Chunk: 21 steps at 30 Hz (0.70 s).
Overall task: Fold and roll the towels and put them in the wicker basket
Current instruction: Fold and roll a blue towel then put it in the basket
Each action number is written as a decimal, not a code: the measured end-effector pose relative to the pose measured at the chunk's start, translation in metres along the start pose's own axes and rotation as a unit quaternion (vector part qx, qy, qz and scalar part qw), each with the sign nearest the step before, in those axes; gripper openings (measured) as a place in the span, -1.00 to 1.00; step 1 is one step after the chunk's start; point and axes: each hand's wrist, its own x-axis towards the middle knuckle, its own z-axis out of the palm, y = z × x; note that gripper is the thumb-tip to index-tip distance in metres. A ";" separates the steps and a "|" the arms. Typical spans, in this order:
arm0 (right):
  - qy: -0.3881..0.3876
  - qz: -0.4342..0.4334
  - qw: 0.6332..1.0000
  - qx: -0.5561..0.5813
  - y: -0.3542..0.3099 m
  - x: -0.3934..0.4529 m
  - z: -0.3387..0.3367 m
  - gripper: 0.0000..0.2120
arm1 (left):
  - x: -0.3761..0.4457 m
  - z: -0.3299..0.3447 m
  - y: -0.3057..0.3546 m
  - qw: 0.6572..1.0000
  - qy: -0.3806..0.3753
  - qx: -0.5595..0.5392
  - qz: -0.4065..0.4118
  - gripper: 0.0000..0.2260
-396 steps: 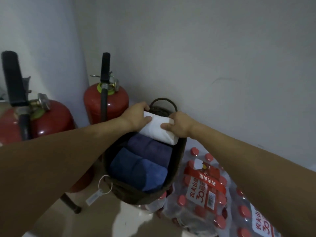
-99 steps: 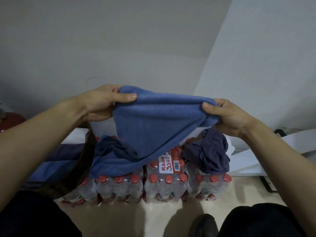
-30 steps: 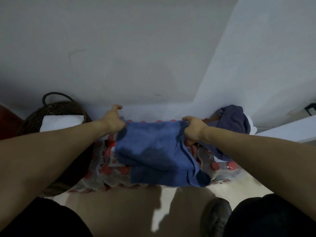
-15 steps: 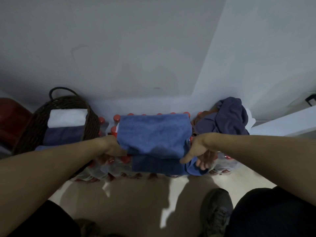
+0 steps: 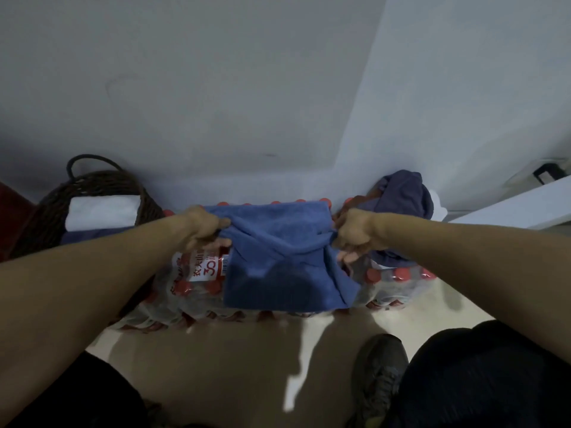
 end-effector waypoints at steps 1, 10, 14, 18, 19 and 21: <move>0.050 -0.011 0.998 0.027 0.000 0.004 -0.004 -0.89 | 0.004 -0.003 0.004 1.000 0.014 0.001 0.000 -0.81; 0.170 -0.069 0.914 -0.362 -0.010 0.020 -0.006 -0.79 | 0.000 0.015 -0.006 0.983 0.007 0.183 -0.028 -0.38; -0.011 -0.077 0.950 -0.303 -0.013 0.025 0.012 -0.80 | -0.007 0.017 -0.029 0.955 -0.021 0.293 -0.029 -0.29; -0.126 -0.076 0.929 -0.338 -0.004 0.028 0.033 -0.63 | -0.012 0.022 -0.051 0.919 -0.080 0.385 -0.019 -0.64; -0.124 -0.079 0.922 -0.359 -0.003 0.029 0.038 -0.62 | -0.012 0.025 -0.054 0.910 -0.068 0.408 0.006 -0.68; -0.107 -0.088 0.905 -0.402 -0.004 0.030 0.046 -0.64 | -0.013 0.029 -0.053 0.906 -0.056 0.419 0.025 -0.73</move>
